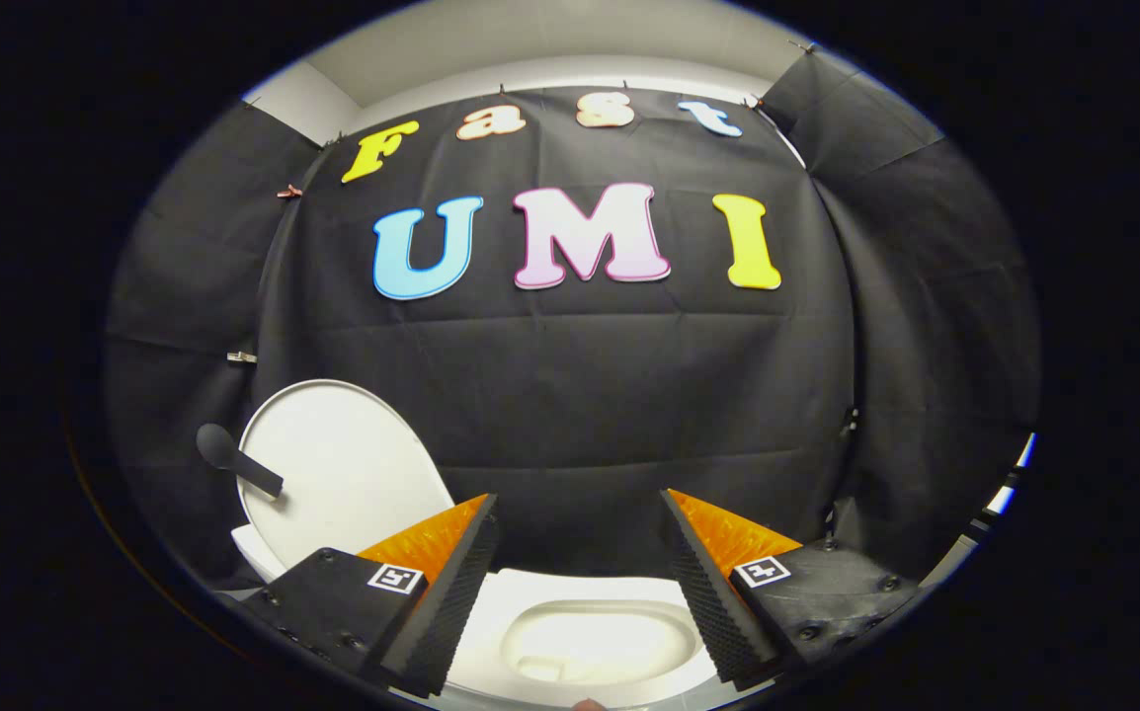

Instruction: Open the toilet lid.

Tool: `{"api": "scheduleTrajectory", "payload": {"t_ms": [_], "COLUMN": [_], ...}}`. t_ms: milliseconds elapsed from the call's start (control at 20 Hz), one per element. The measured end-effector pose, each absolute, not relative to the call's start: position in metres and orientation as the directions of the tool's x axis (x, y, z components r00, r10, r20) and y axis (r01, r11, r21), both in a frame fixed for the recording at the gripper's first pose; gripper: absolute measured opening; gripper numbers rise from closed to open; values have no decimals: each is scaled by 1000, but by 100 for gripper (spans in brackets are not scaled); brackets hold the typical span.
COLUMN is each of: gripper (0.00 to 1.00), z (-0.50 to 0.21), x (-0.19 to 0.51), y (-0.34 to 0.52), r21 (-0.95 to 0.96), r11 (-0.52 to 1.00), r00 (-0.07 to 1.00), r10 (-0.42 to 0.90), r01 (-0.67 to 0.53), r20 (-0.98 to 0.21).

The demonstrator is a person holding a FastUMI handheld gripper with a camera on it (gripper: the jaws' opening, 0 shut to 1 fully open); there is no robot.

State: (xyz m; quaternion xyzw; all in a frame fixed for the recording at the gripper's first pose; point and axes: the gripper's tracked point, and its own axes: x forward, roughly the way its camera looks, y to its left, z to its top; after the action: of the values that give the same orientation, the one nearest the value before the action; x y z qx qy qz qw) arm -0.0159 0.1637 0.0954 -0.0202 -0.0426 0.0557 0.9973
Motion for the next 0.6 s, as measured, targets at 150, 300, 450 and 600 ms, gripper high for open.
{"api": "scheduleTrajectory", "payload": {"t_ms": [150, 300, 450, 600], "gripper": [98, 98, 98, 98], "z": [80, 66, 59, 54], "x": [-17, -12, -9, -13], "y": [145, 136, 128, 124], "r21": [-26, -12, -22, -1], "r11": [996, 997, 997, 997], "r00": [991, 994, 996, 997], "r10": [89, 77, 68, 73], "r01": [-87, -76, -67, -73], "r20": [96, 72, 52, 38]}}
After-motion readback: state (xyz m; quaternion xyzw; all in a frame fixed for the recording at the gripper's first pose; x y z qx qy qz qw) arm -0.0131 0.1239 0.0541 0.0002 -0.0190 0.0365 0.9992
